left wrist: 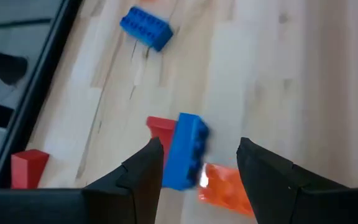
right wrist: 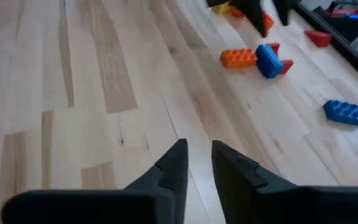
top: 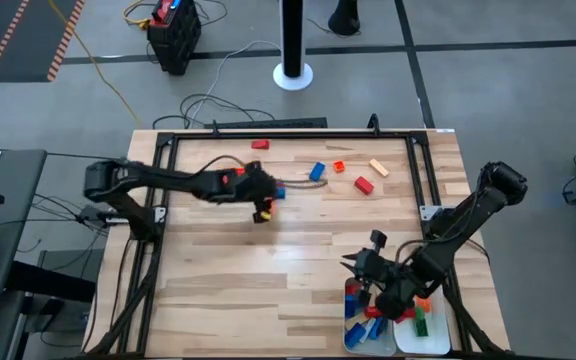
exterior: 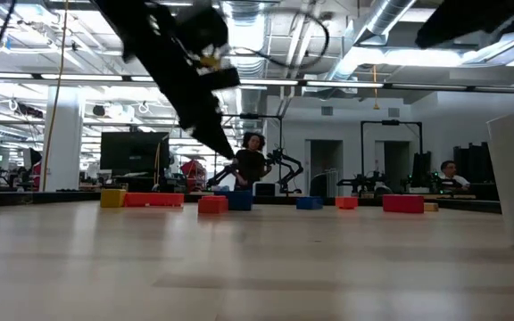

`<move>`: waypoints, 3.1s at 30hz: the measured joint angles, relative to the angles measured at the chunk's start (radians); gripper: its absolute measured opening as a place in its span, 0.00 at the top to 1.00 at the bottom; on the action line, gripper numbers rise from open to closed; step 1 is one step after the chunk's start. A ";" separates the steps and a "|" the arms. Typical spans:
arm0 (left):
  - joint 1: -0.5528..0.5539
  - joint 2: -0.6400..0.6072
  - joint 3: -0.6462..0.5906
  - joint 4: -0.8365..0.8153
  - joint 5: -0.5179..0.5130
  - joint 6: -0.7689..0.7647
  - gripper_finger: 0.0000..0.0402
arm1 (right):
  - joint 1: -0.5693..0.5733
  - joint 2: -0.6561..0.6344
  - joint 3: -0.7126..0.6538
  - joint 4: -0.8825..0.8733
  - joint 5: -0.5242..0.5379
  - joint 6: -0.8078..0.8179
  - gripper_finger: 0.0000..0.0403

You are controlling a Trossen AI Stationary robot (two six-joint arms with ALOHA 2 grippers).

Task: Sort blocks by size
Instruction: Put the large blue game piece into the gray bin

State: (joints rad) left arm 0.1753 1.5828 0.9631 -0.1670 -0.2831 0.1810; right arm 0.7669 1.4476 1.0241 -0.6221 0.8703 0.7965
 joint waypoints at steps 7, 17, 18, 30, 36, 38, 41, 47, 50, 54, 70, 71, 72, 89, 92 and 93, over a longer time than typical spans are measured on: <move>0.119 0.143 0.070 0.003 0.101 0.080 0.52 | -0.011 0.000 -0.034 0.021 -0.018 -0.017 0.59; 0.174 0.218 0.110 0.010 0.211 0.107 0.52 | -0.011 0.000 -0.034 0.031 -0.008 -0.019 0.50; 0.174 0.218 0.110 0.010 0.211 0.107 0.52 | -0.011 0.000 -0.034 0.032 -0.008 -0.019 0.50; 0.174 0.132 0.107 -0.065 0.208 0.107 0.52 | -0.011 0.000 -0.034 0.034 -0.006 -0.011 0.51; 0.168 0.131 0.106 -0.134 0.286 0.104 0.52 | -0.011 0.000 -0.034 0.033 -0.005 -0.011 0.51; 0.162 0.141 0.106 -0.121 0.288 0.104 0.52 | -0.011 0.000 -0.034 0.034 -0.001 -0.011 0.51; 0.157 0.169 0.105 -0.089 0.288 0.106 0.52 | -0.011 0.000 -0.033 0.038 0.002 -0.010 0.51; 0.153 0.229 0.104 -0.048 0.285 0.096 0.52 | -0.008 0.000 -0.032 0.052 0.003 -0.009 0.51; 0.152 0.250 0.104 -0.039 0.282 0.092 0.53 | -0.002 0.000 -0.032 0.050 0.003 -0.009 0.51; 0.148 0.253 0.104 -0.062 0.279 0.094 0.62 | -0.001 0.000 -0.032 0.050 0.003 -0.012 0.51; -0.022 0.198 0.104 0.077 0.271 0.044 0.80 | -0.002 0.000 -0.075 0.089 0.118 -0.012 0.51; -0.045 0.191 0.104 0.105 0.271 0.041 0.80 | -0.004 0.000 -0.093 0.121 0.153 -0.016 0.51; -0.068 0.186 0.105 0.131 0.271 0.036 0.80 | -0.010 0.000 -0.111 0.161 0.182 -0.029 0.51; -0.308 0.183 0.105 0.444 0.275 0.015 0.79 | -0.144 0.000 -0.165 0.601 0.007 -0.465 0.32; -0.314 0.183 0.105 0.457 0.274 0.014 0.79 | -0.149 0.000 -0.165 0.611 0.007 -0.465 0.32; -0.316 0.183 0.105 0.463 0.273 0.014 0.79 | -0.149 0.000 -0.165 0.611 0.007 -0.465 0.32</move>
State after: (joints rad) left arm -0.1411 1.7660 1.0679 0.2958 -0.0105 0.1955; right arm 0.6178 1.4474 0.8589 -0.0109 0.8768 0.3313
